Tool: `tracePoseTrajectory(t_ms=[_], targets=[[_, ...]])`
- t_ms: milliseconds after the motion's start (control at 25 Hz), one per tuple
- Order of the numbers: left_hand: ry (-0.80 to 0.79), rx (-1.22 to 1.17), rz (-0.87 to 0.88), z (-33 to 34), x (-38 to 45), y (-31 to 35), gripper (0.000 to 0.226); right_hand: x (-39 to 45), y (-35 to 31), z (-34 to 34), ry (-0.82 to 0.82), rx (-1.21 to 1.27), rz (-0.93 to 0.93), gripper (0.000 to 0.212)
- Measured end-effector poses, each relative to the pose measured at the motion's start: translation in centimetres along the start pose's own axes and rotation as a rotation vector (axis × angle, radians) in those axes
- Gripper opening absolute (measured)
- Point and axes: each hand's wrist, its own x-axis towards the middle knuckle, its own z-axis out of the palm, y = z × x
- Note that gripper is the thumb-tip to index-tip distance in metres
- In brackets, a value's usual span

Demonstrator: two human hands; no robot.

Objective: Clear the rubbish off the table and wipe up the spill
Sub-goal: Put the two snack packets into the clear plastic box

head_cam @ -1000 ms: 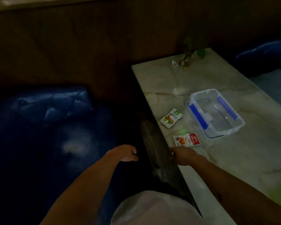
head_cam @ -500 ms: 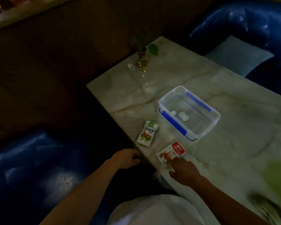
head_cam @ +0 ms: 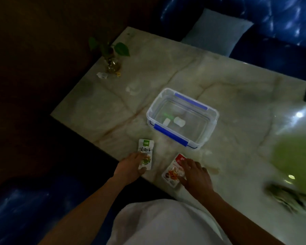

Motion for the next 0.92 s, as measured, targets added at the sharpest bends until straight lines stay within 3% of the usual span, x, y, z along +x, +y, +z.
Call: tracePoseTrajectory(t_ms=[320,480,600,760,920], targets=[[-0.075,0.218,0.072,-1.3,6.0,-1.5,0.088,1.6,-2.2,0.8,-0.025,0.064,0.311,0.083],[-0.116,0.259,0.142,-2.1,8.0,-2.7,0.096,2.2,-3.7,1.1,0.003,0.061,0.427,0.083],[-0.117,0.290,0.220,-2.8,8.7,-3.1,0.097,2.6,-4.7,0.7,0.031,0.194,0.519,0.080],[-0.144,0.056,0.254,-4.5,9.2,-3.2,0.078,2.6,-5.9,0.2,0.161,0.522,0.596,0.054],[-0.131,-0.218,0.261,-6.1,9.5,-2.5,0.036,2.3,-6.3,-0.9,0.193,0.668,0.538,0.032]])
